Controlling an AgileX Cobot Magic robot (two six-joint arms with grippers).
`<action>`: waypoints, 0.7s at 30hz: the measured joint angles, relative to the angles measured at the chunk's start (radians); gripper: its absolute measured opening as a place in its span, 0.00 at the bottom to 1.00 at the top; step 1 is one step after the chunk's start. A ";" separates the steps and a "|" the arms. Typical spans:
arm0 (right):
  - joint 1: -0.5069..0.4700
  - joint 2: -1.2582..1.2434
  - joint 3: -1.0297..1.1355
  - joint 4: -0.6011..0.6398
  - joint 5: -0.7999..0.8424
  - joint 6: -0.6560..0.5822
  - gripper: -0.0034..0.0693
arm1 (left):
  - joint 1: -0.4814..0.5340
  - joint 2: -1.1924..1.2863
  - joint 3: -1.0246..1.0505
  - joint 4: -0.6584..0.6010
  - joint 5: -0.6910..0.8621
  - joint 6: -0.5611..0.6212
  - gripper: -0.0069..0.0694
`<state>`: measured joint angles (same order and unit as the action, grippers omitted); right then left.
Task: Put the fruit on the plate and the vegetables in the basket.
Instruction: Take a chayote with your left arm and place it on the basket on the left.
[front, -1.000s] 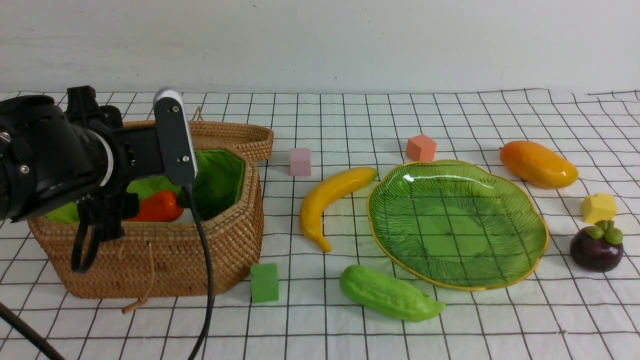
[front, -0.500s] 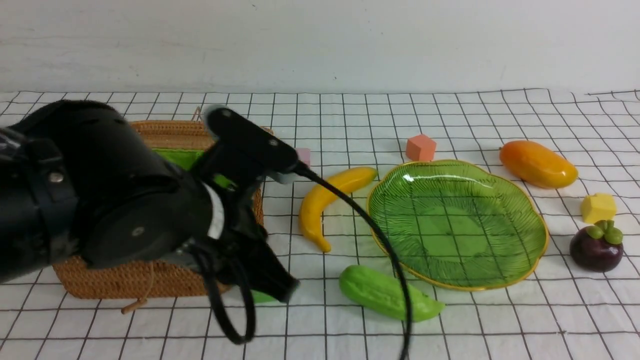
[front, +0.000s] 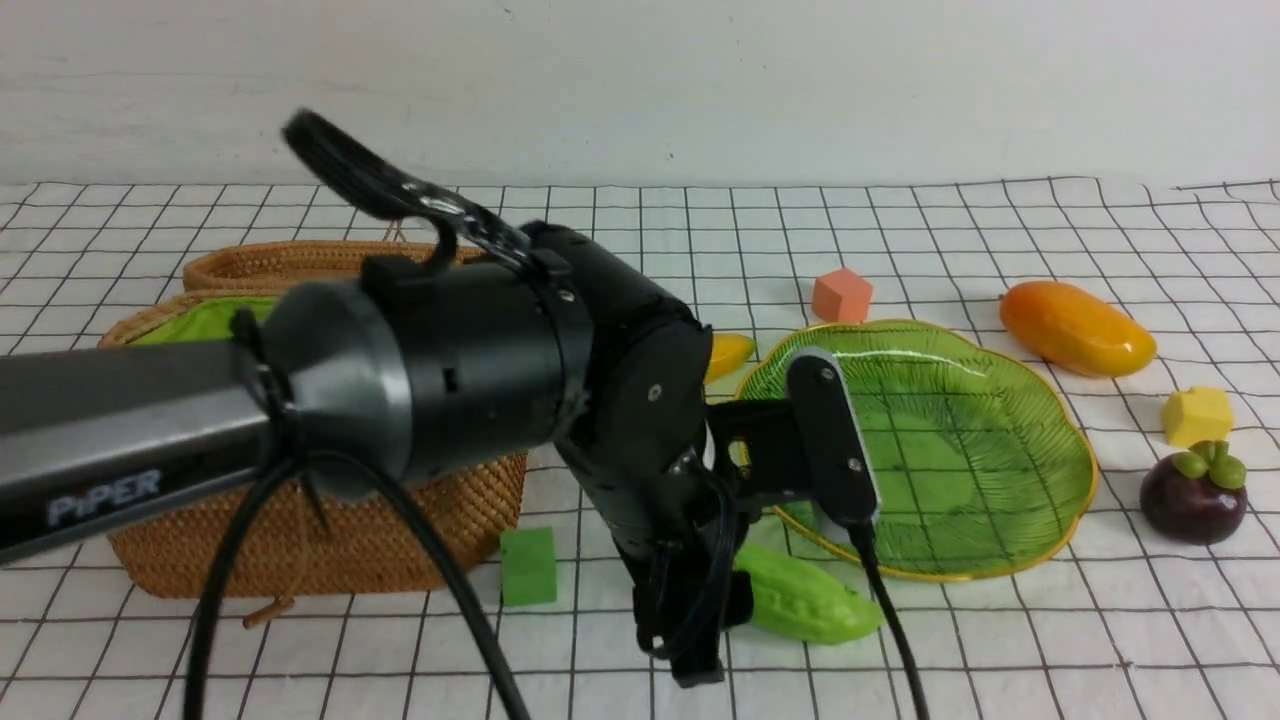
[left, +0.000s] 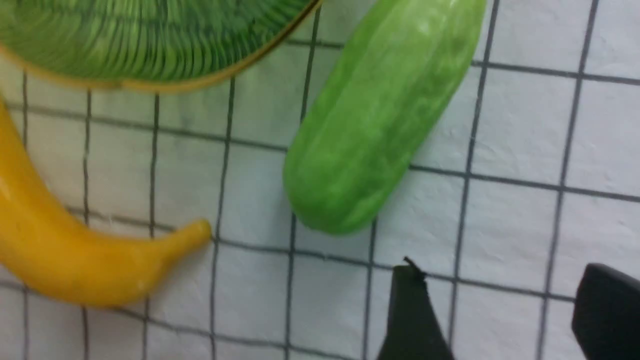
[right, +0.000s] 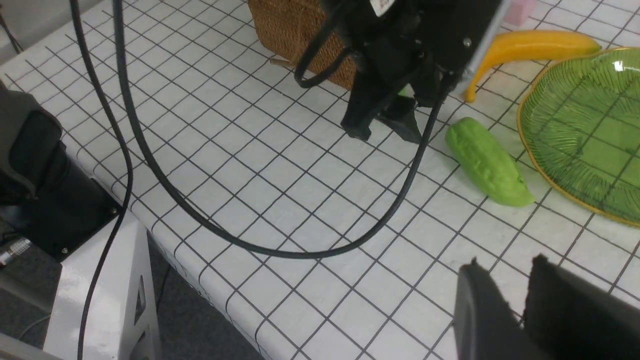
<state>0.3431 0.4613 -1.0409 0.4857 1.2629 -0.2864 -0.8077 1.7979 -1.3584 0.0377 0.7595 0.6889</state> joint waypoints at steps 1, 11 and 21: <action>0.000 -0.004 0.000 0.000 0.000 0.002 0.28 | 0.000 0.026 0.000 0.000 -0.055 0.076 0.76; 0.000 -0.035 0.000 0.001 0.000 0.006 0.28 | 0.000 0.175 -0.002 0.059 -0.242 0.203 0.83; 0.000 -0.038 0.000 0.001 0.000 0.006 0.28 | 0.000 0.220 -0.010 0.132 -0.228 0.080 0.67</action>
<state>0.3431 0.4228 -1.0409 0.4866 1.2629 -0.2803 -0.8080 2.0182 -1.3683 0.1694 0.5317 0.7687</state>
